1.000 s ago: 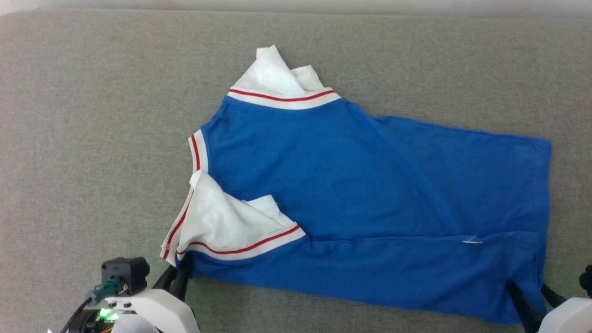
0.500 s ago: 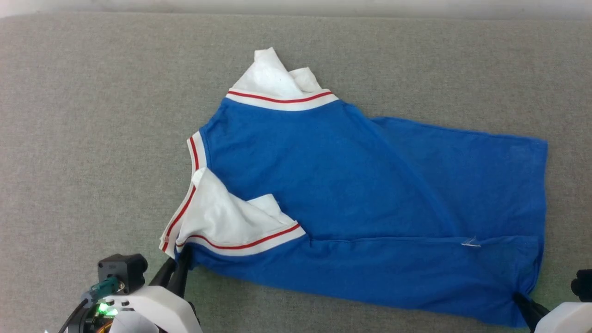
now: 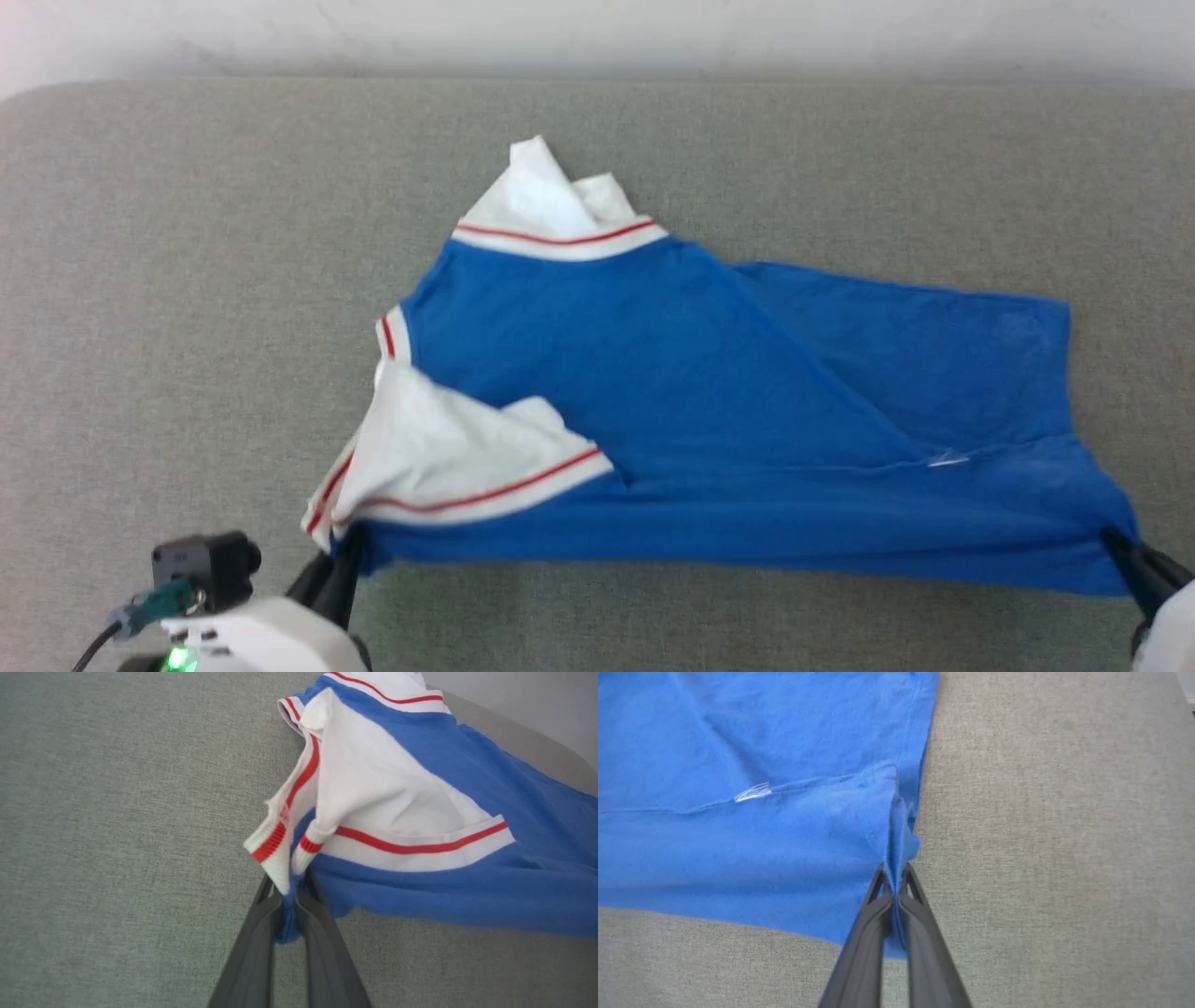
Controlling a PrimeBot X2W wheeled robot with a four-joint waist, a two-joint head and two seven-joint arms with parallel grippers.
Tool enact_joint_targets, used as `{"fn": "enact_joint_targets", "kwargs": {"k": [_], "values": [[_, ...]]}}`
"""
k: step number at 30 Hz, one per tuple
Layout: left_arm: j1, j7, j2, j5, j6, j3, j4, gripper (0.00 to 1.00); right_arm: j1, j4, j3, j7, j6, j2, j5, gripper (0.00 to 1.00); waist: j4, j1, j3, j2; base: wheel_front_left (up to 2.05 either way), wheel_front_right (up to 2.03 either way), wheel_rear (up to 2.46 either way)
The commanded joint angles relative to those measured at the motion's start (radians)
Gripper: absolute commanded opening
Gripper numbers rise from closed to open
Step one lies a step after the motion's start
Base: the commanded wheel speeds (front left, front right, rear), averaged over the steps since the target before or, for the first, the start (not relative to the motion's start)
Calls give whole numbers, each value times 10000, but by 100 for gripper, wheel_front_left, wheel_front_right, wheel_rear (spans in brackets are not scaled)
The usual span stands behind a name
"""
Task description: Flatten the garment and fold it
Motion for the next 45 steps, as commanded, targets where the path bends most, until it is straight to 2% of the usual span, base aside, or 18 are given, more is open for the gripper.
{"fn": "enact_joint_targets", "kwargs": {"k": [1, 7, 12, 17, 24, 25, 26, 27, 28, 34, 39, 42, 45], "values": [[448, 260, 158, -164, 281, 179, -328, 0, 43, -202, -214, 148, -21, -64, 91, 0, 64, 0, -161, 0, 0, 0, 0], [1578, 724, 79, -676, 717, 266, -1023, 0, 747, -460, -632, 833, -21, 281, 127, 0, 244, 0, -183, 0, 0, 0, 0], [2100, 721, -296, -1105, 752, 158, -811, 0, 1295, -428, -778, 1332, -21, 721, 1, 0, 359, 0, -76, 0, 0, 0, 0], [2181, 563, -567, -1429, 509, 109, -173, 0, 1550, -234, -797, 1464, -21, 873, -267, 0, 389, 0, 23, 0, 0, 0, 0], [1456, -235, -906, -1428, -116, 121, 748, 0, 1244, 240, -516, 745, -21, 957, -301, 0, 358, 0, 52, 0, 0, 0, 0], [1363, -304, -939, -1426, -180, 114, 873, 29, 1176, 329, -448, 628, -21, 940, -282, 7, 340, 0, 47, 0, 0, 0, 0], [1291, -351, -974, -1439, -238, 100, 990, 60, 1129, 416, -347, 550, -21, 901, -259, 42, 324, 0, 37, 0, 0, 0, 0], [1243, -359, -996, -1469, -310, 70, 1092, 77, 1085, 489, -260, 465, -21, 859, -232, 100, 306, 0, 26, 0, 0, 0, 0], [1210, -376, -1032, -1513, -362, 58, 1173, 100, 1044, 553, -212, 370, -21, 833, -202, 100, 291, 0, 13, 0, 0, 0, 0], [1393, -319, -1066, -1787, -373, 179, 1152, 100, 977, 574, -130, 160, -21, 714, 69, 100, 229, 0, -74, 0, 0, 0, 0], [1836, -574, -774, -1833, -120, 805, 107, 100, 930, -121, -511, -37, -21, 710, 376, 100, 219, 0, -142, 0, 0, 0, 0], [1839, -1163, -423, -1396, 21, 1398, -817, 100, 690, -729, -853, -600, -21, 678, 175, 100, 221, 0, -143, 0, 0, 0, 0], [1471, -1898, 26, -396, 196, 1774, -1487, 100, 220, -1229, -1107, -1681, -21, 754, -373, 100, 207, 0, -93, 0, 0, 0, 0]]}}
